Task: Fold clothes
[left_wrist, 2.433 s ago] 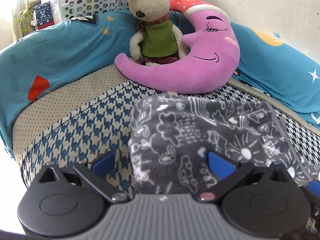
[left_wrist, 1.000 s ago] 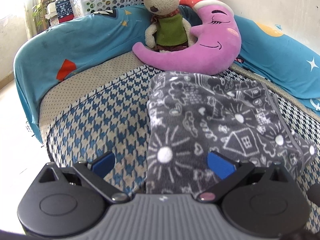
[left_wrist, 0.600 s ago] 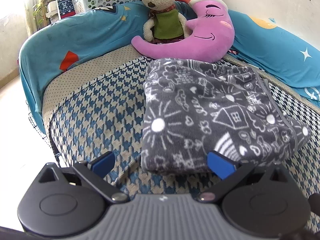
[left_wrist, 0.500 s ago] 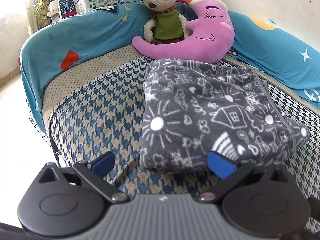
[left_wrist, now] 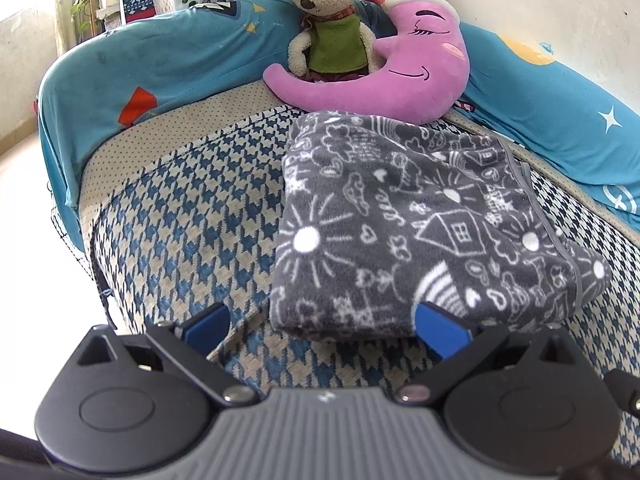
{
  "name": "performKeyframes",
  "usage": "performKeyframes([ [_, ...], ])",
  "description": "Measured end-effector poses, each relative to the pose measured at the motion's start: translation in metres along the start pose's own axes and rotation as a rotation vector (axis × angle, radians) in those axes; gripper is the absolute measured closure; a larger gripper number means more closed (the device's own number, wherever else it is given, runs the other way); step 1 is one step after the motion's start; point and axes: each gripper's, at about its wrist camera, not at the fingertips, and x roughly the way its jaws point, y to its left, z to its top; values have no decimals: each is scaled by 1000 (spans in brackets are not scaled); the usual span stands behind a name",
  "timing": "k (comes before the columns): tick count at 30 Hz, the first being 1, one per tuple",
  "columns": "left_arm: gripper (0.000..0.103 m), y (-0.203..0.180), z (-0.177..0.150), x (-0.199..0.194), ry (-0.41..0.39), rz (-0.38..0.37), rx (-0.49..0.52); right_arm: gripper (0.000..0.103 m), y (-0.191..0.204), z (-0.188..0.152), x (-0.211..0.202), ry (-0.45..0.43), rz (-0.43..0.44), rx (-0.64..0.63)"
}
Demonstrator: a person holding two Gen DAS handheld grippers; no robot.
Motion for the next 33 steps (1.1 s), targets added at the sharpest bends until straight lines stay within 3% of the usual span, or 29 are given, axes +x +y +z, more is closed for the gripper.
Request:
performKeyframes([
  [33, 0, -6, -17, -4, 46, 17, 54, 28, 12, -5, 18, 68, 10, -62],
])
